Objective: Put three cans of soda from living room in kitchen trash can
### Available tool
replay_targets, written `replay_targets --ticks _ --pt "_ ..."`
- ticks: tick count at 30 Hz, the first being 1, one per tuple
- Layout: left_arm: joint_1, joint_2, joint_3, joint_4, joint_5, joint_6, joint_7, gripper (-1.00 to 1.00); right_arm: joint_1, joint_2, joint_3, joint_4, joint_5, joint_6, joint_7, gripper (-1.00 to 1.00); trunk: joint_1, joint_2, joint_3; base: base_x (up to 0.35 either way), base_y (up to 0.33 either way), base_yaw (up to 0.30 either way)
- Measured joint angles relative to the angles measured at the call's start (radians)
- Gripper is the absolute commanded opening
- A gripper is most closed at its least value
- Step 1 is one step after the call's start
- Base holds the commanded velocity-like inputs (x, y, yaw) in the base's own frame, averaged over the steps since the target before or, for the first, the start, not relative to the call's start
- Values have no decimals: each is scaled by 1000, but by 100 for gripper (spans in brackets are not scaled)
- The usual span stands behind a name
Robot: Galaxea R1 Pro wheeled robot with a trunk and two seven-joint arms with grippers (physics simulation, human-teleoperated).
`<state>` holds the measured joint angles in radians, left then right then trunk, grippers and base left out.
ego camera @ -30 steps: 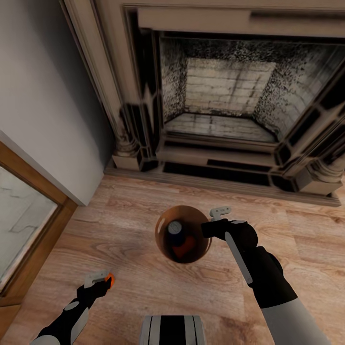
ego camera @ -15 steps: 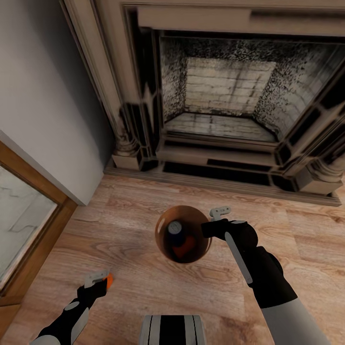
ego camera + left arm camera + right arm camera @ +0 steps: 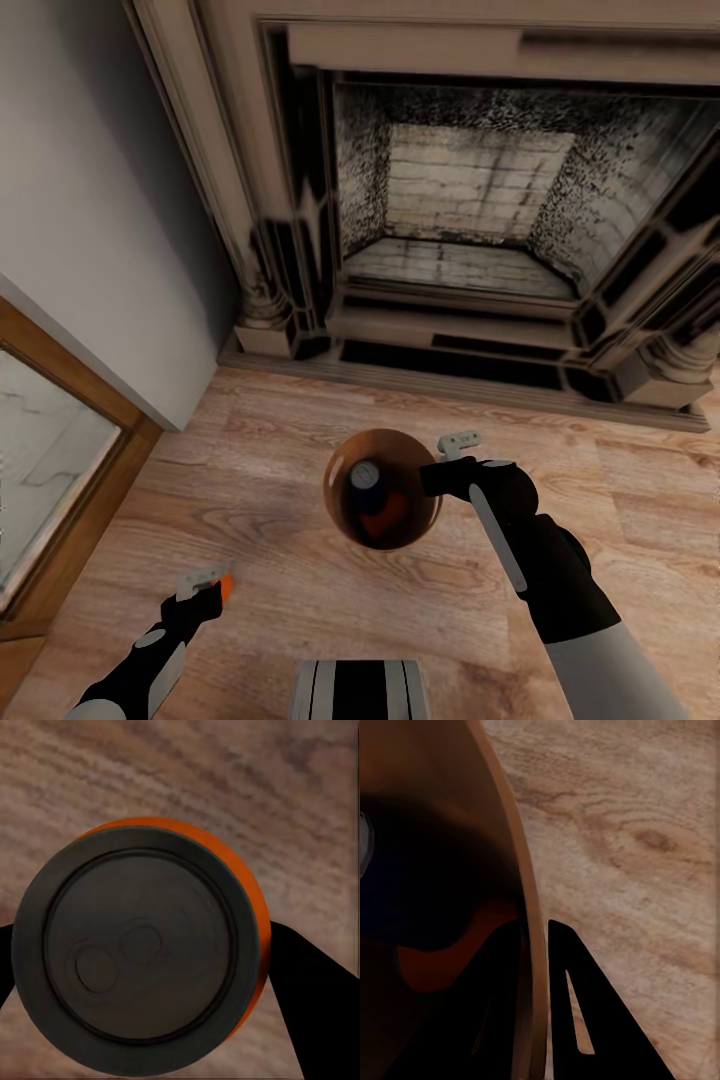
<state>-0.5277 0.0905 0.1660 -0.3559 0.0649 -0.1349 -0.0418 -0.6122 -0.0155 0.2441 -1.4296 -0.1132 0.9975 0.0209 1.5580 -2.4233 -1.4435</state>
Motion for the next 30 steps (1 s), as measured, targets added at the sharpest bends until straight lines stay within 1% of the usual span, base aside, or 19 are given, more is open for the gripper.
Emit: replay_targets --ticks 10,30 --pt "0 0 0 0 -1 0 -2 -100 0 0 0 0 0 0 0 -100 -38 70 33 0 0 0" --pt "0 0 0 0 -1 0 -2 -100 0 0 1 0 -1 0 0 -100 -115 210 127 0 0 0"
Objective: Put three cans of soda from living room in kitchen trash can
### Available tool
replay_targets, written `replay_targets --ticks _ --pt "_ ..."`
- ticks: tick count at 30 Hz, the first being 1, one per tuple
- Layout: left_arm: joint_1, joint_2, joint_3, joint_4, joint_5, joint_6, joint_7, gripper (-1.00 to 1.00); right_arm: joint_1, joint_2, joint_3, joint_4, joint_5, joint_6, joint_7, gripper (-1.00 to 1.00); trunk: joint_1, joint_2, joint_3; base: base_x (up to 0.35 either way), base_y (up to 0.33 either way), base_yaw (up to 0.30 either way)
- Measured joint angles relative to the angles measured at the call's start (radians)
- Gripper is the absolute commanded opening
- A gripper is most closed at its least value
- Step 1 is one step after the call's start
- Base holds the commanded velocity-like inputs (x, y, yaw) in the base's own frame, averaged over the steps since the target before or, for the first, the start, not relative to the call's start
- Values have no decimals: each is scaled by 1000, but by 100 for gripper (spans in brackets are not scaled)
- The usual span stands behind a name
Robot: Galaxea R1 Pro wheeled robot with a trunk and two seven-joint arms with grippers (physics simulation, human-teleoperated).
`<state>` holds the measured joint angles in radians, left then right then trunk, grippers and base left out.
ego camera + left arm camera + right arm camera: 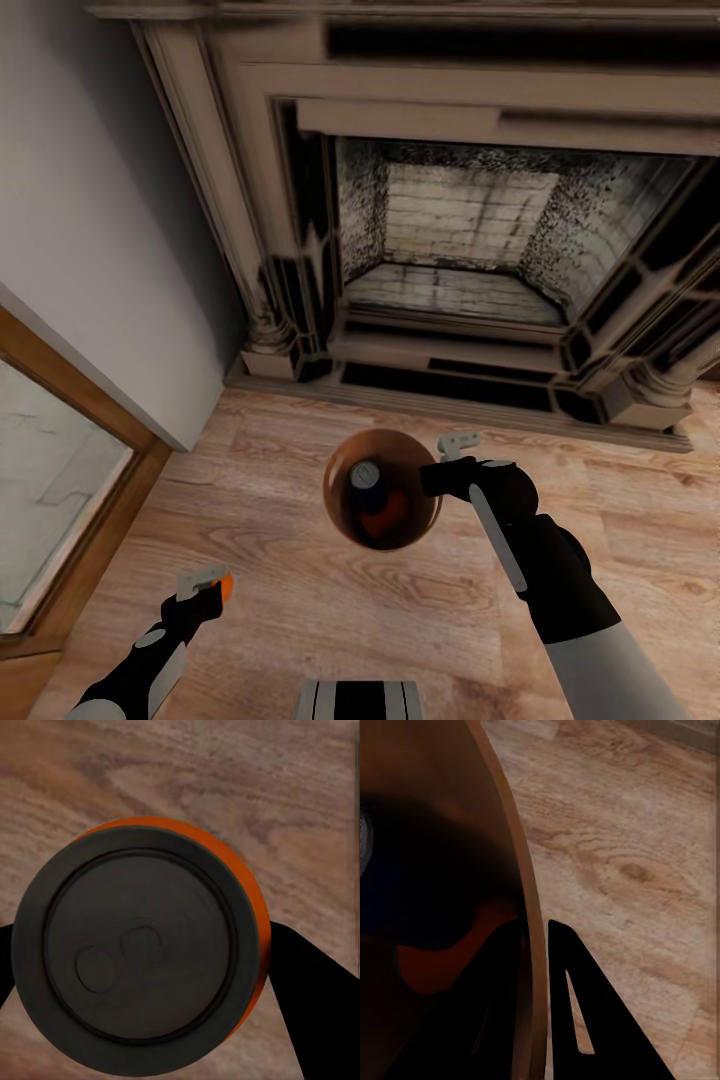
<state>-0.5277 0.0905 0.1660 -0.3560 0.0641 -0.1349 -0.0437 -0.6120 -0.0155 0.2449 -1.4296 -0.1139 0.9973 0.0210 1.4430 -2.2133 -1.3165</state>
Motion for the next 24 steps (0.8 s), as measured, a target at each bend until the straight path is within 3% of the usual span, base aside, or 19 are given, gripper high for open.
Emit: replay_targets --ticks 24 --pt "0 0 -1 -1 0 0 0 -100 0 0 0 0 0 0 0 -100 -92 168 115 0 0 0"
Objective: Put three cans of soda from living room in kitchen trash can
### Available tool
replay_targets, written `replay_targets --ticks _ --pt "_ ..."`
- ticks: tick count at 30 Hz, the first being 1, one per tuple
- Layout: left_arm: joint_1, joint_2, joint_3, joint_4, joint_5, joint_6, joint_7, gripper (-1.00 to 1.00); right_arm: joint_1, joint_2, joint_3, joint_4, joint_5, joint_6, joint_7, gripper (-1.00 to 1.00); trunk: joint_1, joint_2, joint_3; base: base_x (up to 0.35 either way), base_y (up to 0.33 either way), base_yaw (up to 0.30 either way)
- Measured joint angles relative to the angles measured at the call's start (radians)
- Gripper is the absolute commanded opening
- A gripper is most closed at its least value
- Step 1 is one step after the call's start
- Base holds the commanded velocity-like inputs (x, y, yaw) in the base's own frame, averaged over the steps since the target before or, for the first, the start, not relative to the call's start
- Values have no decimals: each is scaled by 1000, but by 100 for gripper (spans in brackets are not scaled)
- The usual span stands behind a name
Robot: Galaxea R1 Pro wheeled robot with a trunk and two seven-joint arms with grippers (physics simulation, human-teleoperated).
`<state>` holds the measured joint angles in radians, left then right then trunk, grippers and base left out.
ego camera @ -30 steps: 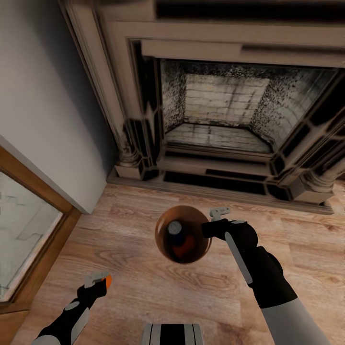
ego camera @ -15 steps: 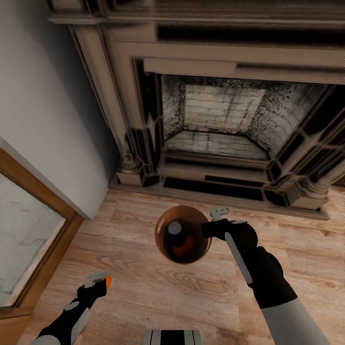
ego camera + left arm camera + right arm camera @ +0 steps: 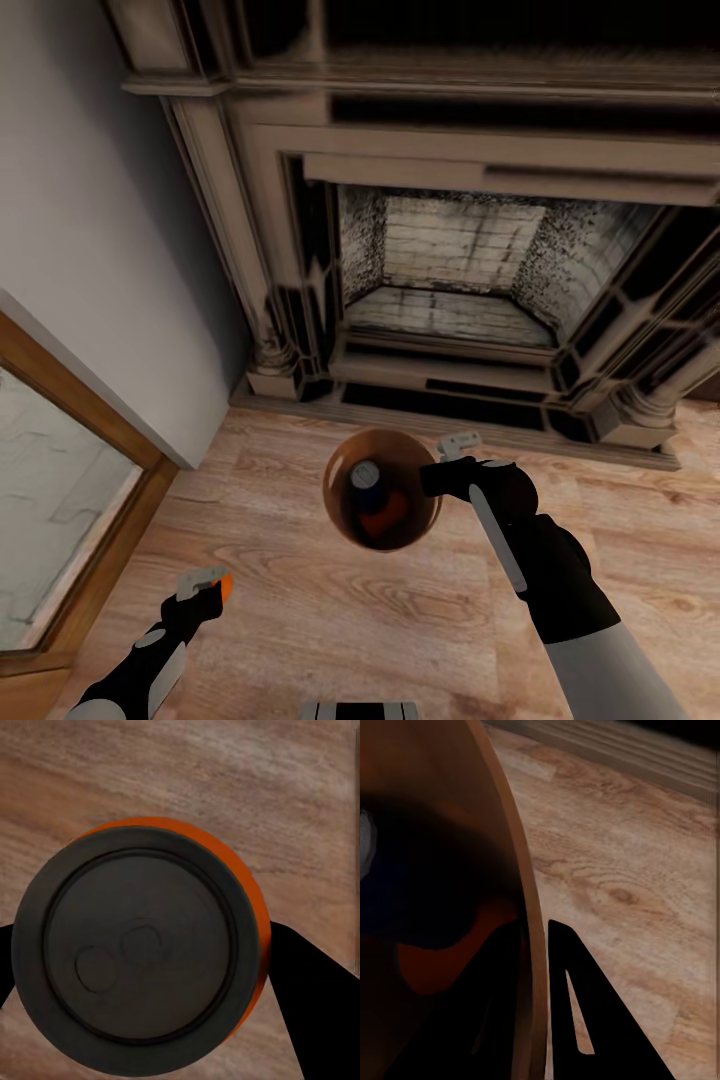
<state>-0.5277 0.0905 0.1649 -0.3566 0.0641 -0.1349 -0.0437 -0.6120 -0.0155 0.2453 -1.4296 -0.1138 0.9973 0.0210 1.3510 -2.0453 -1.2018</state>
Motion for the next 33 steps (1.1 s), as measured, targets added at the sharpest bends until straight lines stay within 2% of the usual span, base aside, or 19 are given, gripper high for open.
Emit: replay_targets --ticks 8,31,33 --pt "0 0 0 -1 0 0 0 -100 0 0 0 0 0 0 0 -100 -31 56 38 0 0 0" --pt "0 0 0 -1 0 -2 -2 -100 0 0 0 0 -2 0 0 -100 -31 56 76 -77 0 0" --pt "0 0 0 -1 0 -2 -2 -100 0 0 0 0 1 0 0 -100 -38 70 86 -2 0 0"
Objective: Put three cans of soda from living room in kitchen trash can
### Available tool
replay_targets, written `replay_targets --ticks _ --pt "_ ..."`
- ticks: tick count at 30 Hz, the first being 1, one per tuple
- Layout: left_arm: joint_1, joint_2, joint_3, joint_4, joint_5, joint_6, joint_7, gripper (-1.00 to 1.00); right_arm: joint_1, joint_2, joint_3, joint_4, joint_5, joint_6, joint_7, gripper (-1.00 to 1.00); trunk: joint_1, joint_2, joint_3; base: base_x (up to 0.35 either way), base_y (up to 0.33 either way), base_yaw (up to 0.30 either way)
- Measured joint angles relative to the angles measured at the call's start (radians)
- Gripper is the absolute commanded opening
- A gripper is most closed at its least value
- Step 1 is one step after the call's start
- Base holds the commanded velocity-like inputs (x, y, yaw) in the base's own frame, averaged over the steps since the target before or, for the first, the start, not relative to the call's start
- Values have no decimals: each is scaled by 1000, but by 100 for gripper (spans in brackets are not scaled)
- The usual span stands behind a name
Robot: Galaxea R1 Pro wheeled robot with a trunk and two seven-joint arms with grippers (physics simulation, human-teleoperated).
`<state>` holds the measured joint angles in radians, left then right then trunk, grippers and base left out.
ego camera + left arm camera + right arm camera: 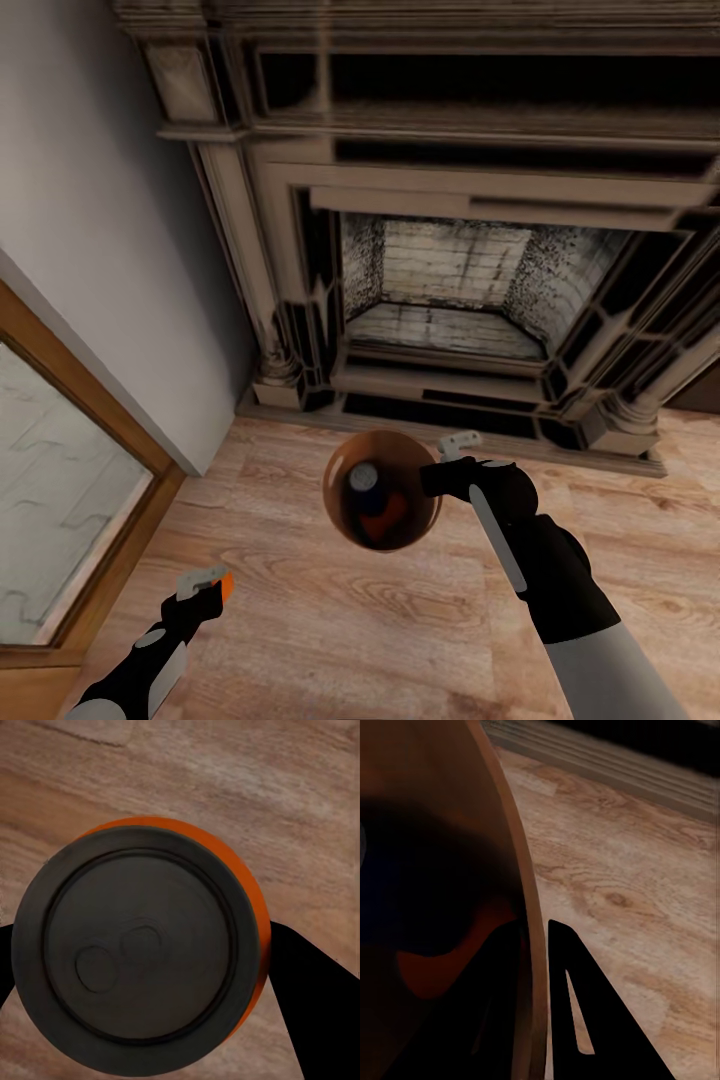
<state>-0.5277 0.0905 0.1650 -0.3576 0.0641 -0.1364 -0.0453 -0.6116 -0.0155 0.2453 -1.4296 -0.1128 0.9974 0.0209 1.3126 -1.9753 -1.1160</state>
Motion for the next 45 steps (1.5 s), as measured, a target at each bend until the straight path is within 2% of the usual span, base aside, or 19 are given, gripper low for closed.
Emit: replay_targets --ticks 13,18,29,34,38,45 --pt "0 0 -1 0 0 3 -3 -100 3 0 0 1 -2 0 0 -100 -50 91 62 0 0 0" --pt "0 0 0 -13 1 6 -52 -100 7 -4 1 3 -1 0 0 -100 -69 126 86 0 0 0" --pt "0 0 2 -48 3 11 -72 -100 10 -6 2 63 4 -2 -1 -100 -111 203 139 0 0 0" --pt "0 0 3 -53 2 15 -194 -100 10 -6 2 114 2 -5 -2 -100 -130 238 163 0 0 0" --pt "0 0 5 -72 3 42 -226 -100 10 -6 2 127 0 -6 -1 -100 -146 266 182 0 0 0" --pt "0 1 10 -118 3 55 -235 -100 10 -6 2 132 0 -6 -1 -100 -172 315 215 0 0 0"
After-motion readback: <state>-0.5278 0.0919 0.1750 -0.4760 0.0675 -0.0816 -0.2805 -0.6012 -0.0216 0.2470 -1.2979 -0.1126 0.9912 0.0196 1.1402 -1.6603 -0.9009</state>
